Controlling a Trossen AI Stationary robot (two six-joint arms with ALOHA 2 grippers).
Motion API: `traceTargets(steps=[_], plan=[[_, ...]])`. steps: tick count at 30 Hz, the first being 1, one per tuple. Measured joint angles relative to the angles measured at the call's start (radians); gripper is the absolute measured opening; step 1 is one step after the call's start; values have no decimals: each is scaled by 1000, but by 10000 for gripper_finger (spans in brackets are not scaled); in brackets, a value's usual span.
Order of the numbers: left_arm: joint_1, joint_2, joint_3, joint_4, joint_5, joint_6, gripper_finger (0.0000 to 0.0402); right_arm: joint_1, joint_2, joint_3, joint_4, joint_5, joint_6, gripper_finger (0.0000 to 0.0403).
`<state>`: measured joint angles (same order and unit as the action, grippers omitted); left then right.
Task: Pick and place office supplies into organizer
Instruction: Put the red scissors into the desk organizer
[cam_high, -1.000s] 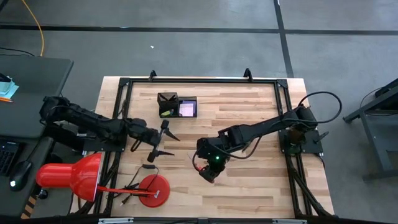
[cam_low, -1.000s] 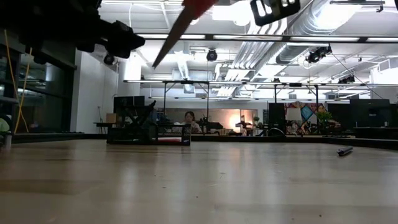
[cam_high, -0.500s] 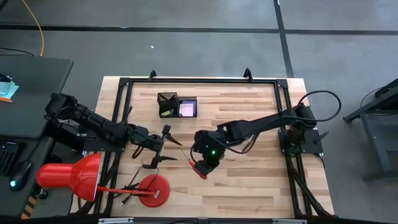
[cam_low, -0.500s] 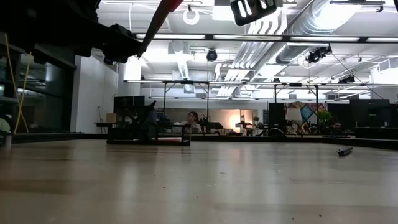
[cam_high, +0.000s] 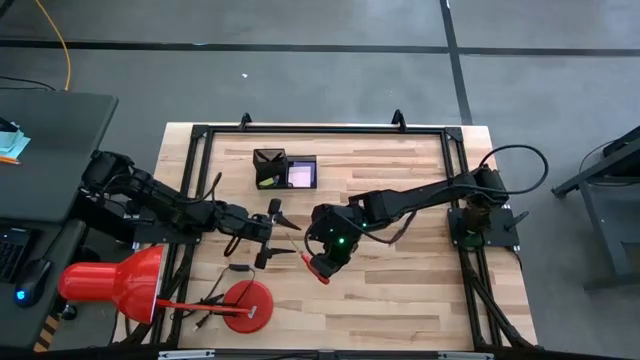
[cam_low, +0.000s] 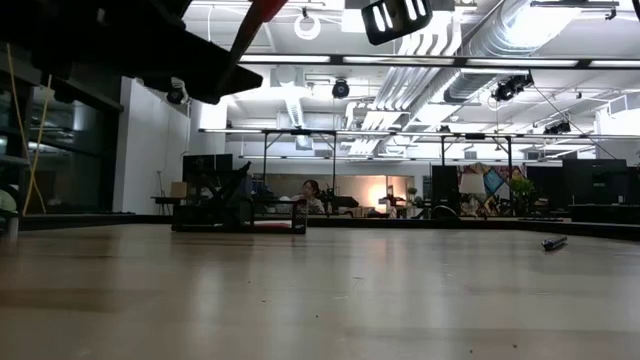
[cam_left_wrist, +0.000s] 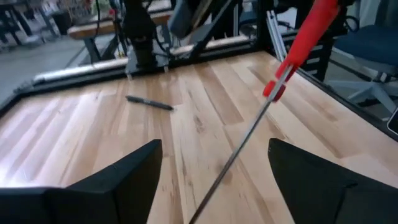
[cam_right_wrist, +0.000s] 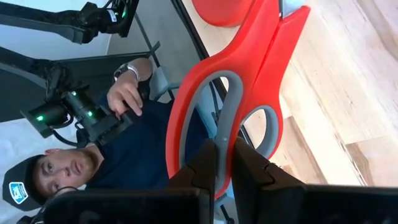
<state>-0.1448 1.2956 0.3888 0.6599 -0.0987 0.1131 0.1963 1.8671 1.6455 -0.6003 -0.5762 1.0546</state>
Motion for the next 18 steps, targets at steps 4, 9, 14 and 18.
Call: traceTargets(steps=[4,9,14,18], plan=[[0,0,10,-62,0,-23,238,0,0,0,-3,0,1,17],[0,0,10,-104,0,-43,171,0,0,0,-27,6,2,16],[0,0,10,-80,0,-46,118,1,0,0,-72,8,9,14],[0,-1,10,-79,9,-46,89,1,0,0,-86,16,14,17]])
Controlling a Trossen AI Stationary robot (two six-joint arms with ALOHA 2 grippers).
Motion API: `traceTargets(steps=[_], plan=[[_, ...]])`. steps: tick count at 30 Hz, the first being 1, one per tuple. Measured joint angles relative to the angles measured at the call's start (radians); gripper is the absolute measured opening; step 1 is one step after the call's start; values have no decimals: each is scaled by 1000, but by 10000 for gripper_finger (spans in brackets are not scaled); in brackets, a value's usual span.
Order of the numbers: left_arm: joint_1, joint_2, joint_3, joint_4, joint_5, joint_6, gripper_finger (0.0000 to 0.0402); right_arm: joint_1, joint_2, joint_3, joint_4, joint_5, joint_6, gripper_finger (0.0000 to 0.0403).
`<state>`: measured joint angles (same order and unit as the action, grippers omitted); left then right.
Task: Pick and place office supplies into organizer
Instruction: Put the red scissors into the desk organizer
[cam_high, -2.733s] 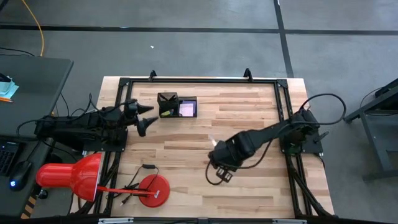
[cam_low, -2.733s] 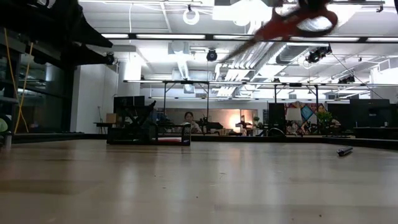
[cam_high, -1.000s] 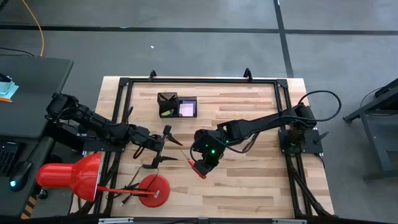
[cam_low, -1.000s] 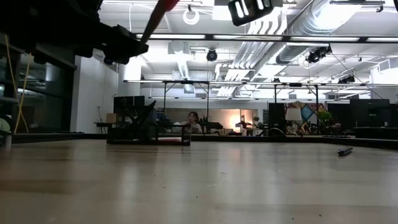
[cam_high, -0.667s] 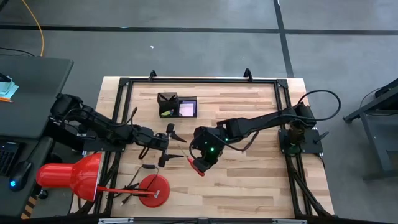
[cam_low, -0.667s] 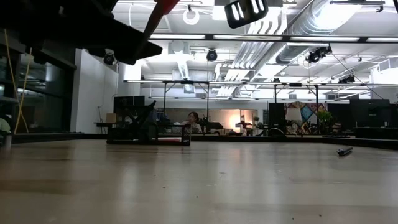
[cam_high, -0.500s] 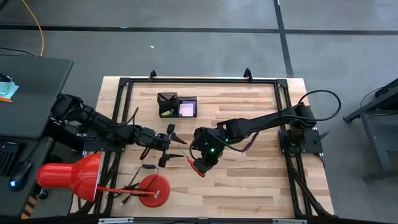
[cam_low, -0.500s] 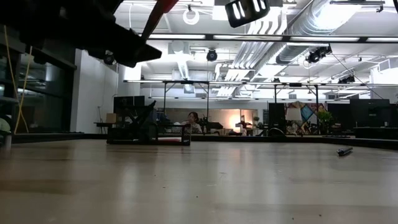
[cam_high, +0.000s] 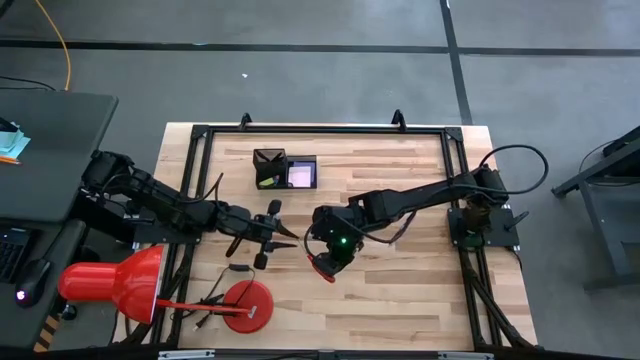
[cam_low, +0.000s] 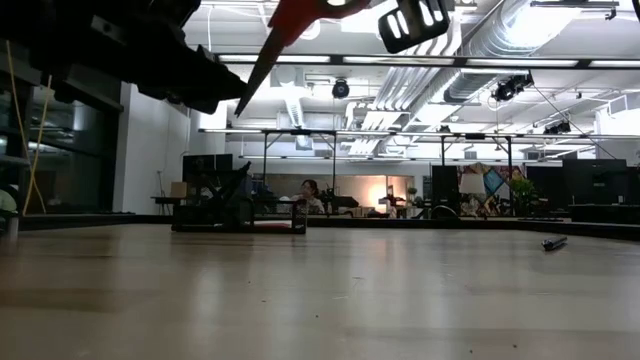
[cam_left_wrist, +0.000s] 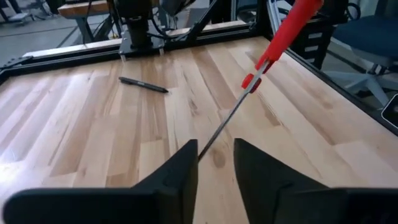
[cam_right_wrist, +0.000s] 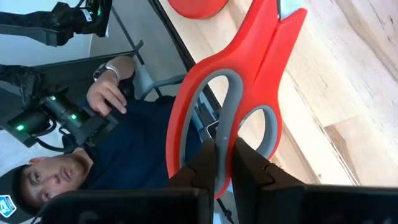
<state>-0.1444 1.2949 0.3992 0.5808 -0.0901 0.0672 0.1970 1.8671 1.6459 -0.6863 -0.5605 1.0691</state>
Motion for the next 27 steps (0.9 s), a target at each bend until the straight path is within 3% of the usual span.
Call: traceTargets(steps=[10,19,27], plan=[[0,0,0,-10,55,5,52,0,0,0,2,1,-14,14],[-1,0,0,-26,-18,6,79,5,0,0,5,2,-15,16],[0,0,0,-39,-23,3,95,6,0,0,15,1,-23,18]])
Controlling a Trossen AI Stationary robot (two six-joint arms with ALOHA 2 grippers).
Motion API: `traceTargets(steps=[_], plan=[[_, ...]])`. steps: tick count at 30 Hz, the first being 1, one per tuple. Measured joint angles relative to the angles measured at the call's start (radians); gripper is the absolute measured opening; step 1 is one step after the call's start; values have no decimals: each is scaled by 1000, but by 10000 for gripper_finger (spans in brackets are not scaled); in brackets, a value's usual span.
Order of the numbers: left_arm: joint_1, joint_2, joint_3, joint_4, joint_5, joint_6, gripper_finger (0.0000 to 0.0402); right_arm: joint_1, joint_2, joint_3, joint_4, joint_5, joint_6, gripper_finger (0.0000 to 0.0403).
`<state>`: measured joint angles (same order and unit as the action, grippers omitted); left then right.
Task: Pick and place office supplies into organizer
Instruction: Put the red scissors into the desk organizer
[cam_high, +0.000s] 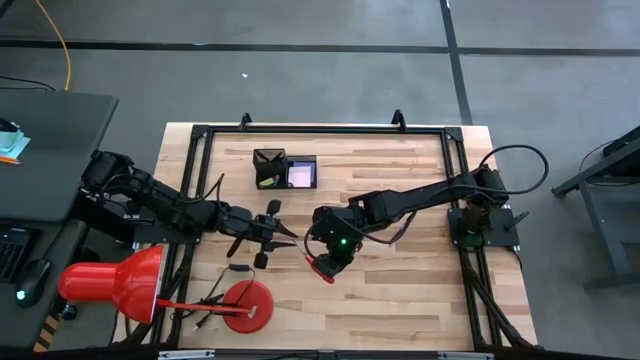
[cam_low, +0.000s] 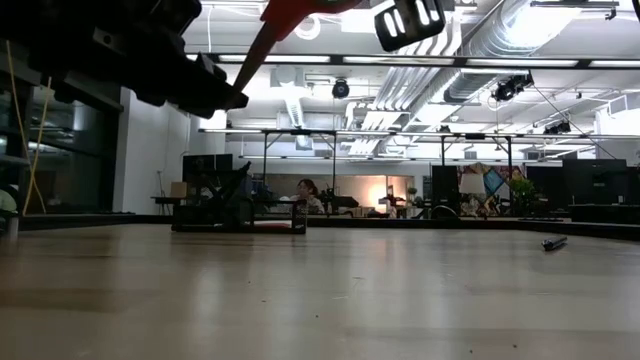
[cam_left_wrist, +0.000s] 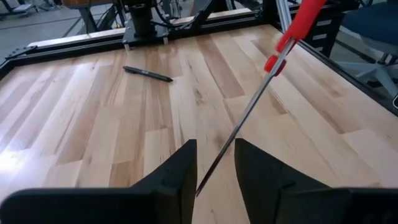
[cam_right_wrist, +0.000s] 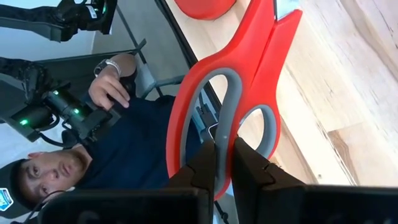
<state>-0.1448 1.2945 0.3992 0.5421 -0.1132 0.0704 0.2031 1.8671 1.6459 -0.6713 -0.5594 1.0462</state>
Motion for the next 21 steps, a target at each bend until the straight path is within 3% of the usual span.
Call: traceTargets(steps=[12,21], plan=[[-2,0,-2,-12,18,-4,15,-1,-1,0,-2,-10,-17,19],[-1,1,-3,-9,57,-16,6,-1,-2,0,-7,1,-100,33]])
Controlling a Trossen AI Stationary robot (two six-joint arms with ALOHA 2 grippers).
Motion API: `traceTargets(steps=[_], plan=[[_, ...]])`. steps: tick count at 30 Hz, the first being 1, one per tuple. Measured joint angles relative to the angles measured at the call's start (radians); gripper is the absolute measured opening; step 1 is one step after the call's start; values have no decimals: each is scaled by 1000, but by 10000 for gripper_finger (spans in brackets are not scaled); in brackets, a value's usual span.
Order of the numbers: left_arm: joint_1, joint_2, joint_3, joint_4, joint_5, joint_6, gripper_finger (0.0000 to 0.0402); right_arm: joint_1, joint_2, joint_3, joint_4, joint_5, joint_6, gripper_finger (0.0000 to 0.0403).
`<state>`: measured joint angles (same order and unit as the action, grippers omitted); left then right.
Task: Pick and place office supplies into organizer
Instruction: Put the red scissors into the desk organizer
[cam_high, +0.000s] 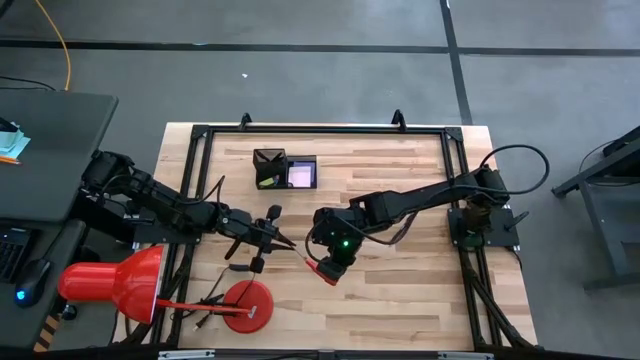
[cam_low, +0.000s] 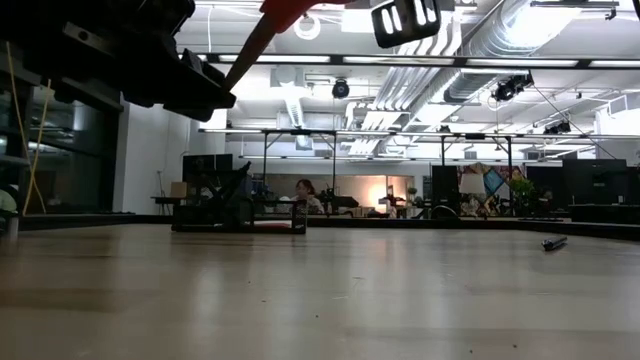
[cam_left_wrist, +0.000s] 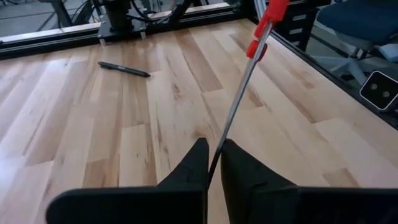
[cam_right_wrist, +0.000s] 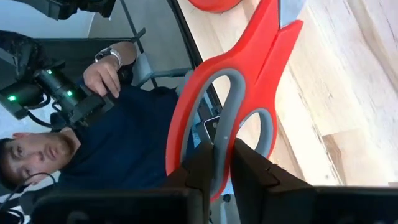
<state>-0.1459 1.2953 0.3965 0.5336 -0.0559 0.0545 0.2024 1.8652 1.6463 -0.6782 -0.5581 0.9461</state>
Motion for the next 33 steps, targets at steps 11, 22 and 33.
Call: traceTargets(steps=[11,22,33], plan=[[-7,0,1,-9,60,-10,0,-6,-3,0,-29,28,-110,128],[-18,-3,4,1,45,35,0,-8,-2,0,39,-58,-118,162],[-129,-3,4,-4,-136,118,1,-29,-1,0,103,-148,-161,142]])
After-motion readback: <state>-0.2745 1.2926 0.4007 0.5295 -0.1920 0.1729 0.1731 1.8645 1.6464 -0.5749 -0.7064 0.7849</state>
